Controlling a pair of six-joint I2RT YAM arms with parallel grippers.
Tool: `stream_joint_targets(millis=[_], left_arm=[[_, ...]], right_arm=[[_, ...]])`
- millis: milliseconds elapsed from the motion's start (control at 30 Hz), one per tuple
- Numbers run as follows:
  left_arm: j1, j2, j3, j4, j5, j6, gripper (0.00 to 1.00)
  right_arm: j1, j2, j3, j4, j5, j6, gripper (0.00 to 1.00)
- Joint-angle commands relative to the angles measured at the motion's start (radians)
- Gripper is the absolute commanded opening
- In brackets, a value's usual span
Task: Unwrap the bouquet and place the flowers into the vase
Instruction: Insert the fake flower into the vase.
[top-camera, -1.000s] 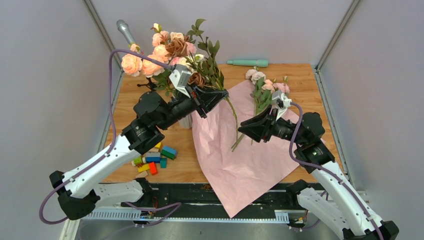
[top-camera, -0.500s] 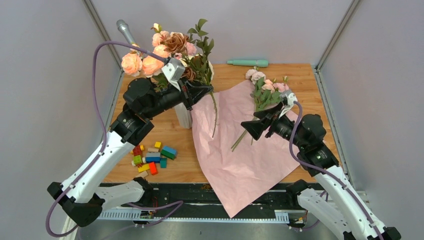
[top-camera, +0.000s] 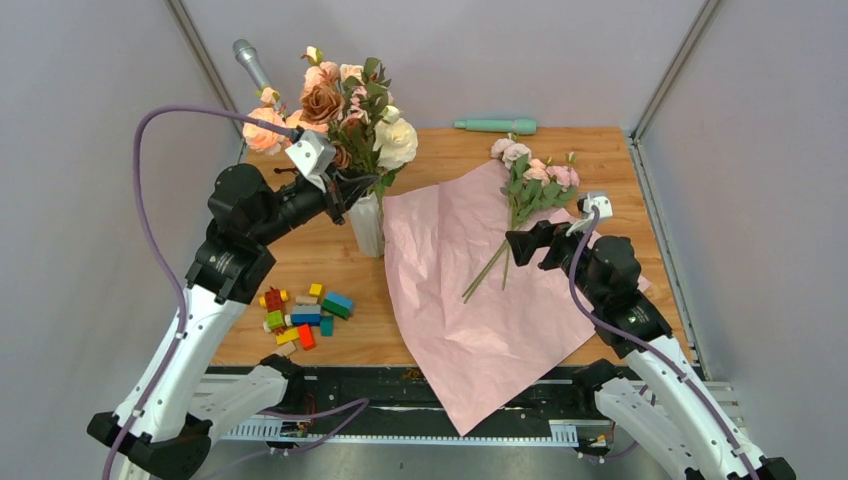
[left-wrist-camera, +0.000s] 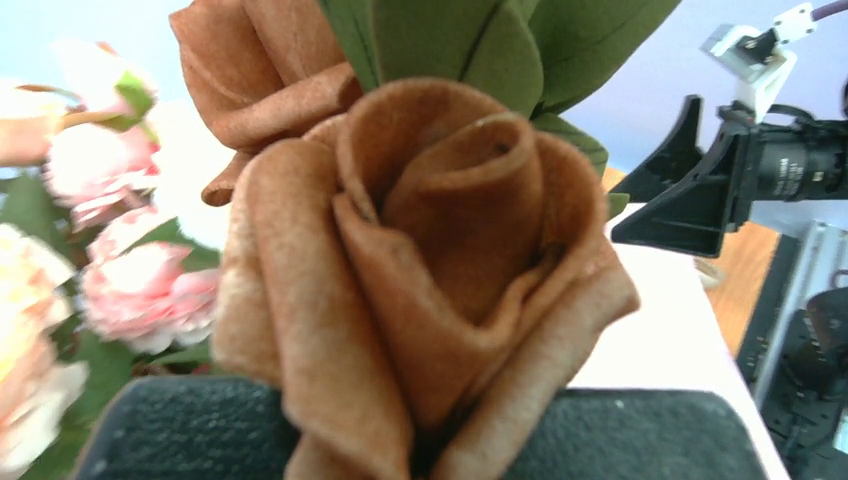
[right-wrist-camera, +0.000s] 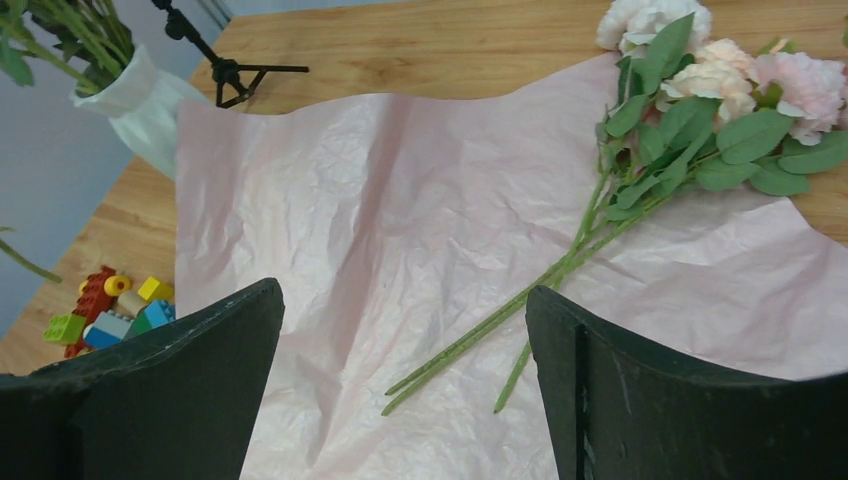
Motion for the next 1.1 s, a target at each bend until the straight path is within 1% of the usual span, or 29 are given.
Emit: stream_joint_targets(millis=[0, 100, 167, 300, 367, 467, 533, 633, 767, 867, 933, 1067], left_arm=[[0.017, -0.084, -0.036, -0.001, -0.103, 0.074, 0.0], [0.019, -0.125, -0.048, -0.018, -0.191, 0.093, 0.0], [0.019, -0.137, -0.043, -0.043, -0.224, 0.111, 0.0], [0.018, -0.152, -0.038, -0.066, -0.203, 0.109, 0.0], [0.019, -0.158, -0.036, -0.073, -0.217, 0.107, 0.0], [0.019, -0.184, -0.06, -0.046, -0.329, 0.105, 0.0], [0.019, -0.204, -0.091, 0.007, -0.377, 0.087, 0.0], [0.019, -0.234, -0.126, 0.104, -0.409, 0.06, 0.0], [0.019, -0.26, -0.165, 0.236, -0.531, 0.01, 0.0], [0.019, -0.263, -0.201, 0.353, -0.592, -0.033, 0.0], [0.018, -0.257, -0.214, 0.399, -0.638, -0.046, 0.0], [0.019, -0.238, -0.23, 0.485, -0.66, -0.053, 0.0]], right_arm=[[-0.008, -0.009, 0.001, 0.016, 0.101, -0.024, 0.93], [-0.011, -0.013, -0.005, 0.016, 0.11, -0.021, 0.93], [-0.011, -0.013, -0.007, 0.016, 0.111, -0.021, 0.93], [-0.012, -0.013, -0.011, 0.016, 0.112, -0.018, 0.93], [-0.012, -0.014, -0.011, 0.016, 0.115, -0.013, 0.93], [-0.012, -0.016, -0.008, 0.016, 0.116, -0.004, 0.93], [-0.011, -0.016, -0.003, 0.016, 0.117, 0.001, 0.93], [-0.011, -0.023, 0.002, 0.014, 0.12, 0.018, 0.93], [-0.011, -0.054, -0.008, 0.016, 0.132, 0.037, 0.93], [-0.012, -0.079, -0.027, 0.018, 0.147, 0.05, 0.93], [-0.012, -0.091, -0.032, 0.017, 0.149, 0.054, 0.93], [-0.012, -0.104, -0.032, 0.016, 0.149, 0.053, 0.93]])
